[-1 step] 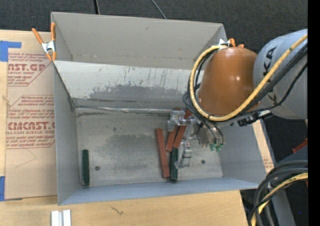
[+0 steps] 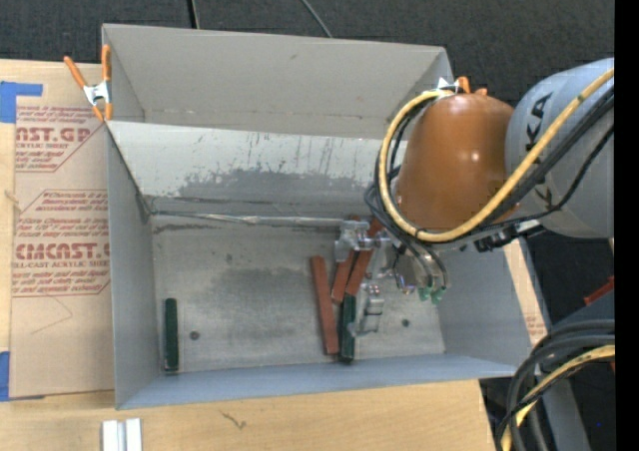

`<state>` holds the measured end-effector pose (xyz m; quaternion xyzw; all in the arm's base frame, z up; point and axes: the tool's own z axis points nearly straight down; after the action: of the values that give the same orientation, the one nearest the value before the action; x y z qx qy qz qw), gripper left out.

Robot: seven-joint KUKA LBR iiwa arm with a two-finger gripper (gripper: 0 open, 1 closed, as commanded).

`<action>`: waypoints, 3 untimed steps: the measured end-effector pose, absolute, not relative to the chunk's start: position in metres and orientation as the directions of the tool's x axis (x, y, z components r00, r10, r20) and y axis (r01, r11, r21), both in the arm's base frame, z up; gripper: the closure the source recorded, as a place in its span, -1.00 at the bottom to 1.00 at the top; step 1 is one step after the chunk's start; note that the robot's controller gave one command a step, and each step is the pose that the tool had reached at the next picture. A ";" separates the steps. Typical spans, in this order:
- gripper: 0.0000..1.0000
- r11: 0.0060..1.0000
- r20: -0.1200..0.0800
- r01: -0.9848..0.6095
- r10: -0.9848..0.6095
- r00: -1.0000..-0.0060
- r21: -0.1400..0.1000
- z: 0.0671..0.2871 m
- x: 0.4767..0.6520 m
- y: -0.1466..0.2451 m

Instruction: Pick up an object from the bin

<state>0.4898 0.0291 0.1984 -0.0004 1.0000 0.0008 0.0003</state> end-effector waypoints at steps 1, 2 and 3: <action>-1.00 0.997 -0.007 -0.076 -0.076 -0.997 0.000 0.149 0.506 0.000; -1.00 0.986 -0.005 -0.166 -0.166 -0.986 -0.002 0.082 0.521 0.025; -1.00 0.959 0.000 -0.283 -0.283 -0.959 0.003 0.064 0.528 0.031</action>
Offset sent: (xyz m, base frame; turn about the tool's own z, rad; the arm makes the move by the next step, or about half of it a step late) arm 0.0333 0.0047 -0.1277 -0.1777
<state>0.5276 0.0309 0.0641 -0.1432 0.9897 0.0017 0.0000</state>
